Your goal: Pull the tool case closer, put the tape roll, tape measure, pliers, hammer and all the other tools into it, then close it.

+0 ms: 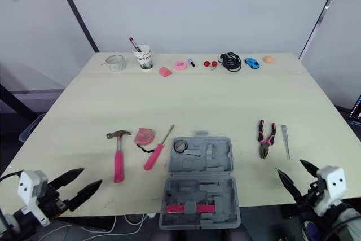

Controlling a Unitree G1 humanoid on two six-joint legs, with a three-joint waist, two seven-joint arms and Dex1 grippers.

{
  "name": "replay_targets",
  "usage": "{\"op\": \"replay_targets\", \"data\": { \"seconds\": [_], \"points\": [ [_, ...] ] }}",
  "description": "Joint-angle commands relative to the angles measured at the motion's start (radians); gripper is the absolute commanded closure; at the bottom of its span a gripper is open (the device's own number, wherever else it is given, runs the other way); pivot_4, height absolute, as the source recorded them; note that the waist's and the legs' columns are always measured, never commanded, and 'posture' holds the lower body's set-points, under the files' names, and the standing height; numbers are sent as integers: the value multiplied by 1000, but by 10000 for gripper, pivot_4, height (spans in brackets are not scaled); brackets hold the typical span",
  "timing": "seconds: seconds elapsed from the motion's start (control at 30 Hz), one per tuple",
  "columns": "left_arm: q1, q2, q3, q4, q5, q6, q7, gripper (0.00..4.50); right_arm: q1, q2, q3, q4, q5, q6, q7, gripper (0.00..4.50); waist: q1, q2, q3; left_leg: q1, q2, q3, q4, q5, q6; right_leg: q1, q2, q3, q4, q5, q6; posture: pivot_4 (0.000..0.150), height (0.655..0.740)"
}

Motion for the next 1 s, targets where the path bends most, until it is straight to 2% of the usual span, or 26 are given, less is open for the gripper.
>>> {"op": "replay_targets", "data": {
  "seconds": [0.03,0.27,0.5,0.67,0.8,0.87,1.0],
  "points": [
    [19,-4,38,13,-1,-36,-11,0,27,10,-51,-8,42,-27,-12,273,0,2,1,0,0,0,0,0,0,0,0,0,0,0,0,1500,7400],
    [20,-17,27,3,-2,-47,0,0,55,20,-36,-24,39,-26,-34,273,2,2,0,-1,0,-1,0,-3,-4,0,-7,-3,-2,0,0,1500,7400],
    [-3,-10,-14,-125,-13,78,88,0,20,-39,22,-137,70,49,-6,273,2,3,1,-2,0,-1,0,-2,-3,0,-7,-4,-3,0,0,1500,7400],
    [-71,-30,-59,-257,0,217,268,0,-67,-118,99,-253,139,162,36,273,4,2,0,-2,0,-1,1,0,0,0,-6,-4,-3,2,-3,1500,7400],
    [-177,-106,-157,-385,49,379,532,0,-219,-190,188,-303,182,251,91,273,11,-1,-2,-2,-1,-1,1,0,0,1,0,-3,-3,4,-5,1500,7400],
    [-238,-143,-161,-420,44,460,646,0,-266,-211,202,-303,206,285,105,273,16,-1,-1,-2,-1,-1,2,0,1,2,1,-2,-3,5,-5,1500,7400],
    [-320,-155,-198,-457,67,572,756,0,-319,-236,252,-278,192,276,170,273,27,-5,-4,-2,-2,-3,3,0,1,3,6,-2,-3,6,-5,1500,7400]
  ]
}}
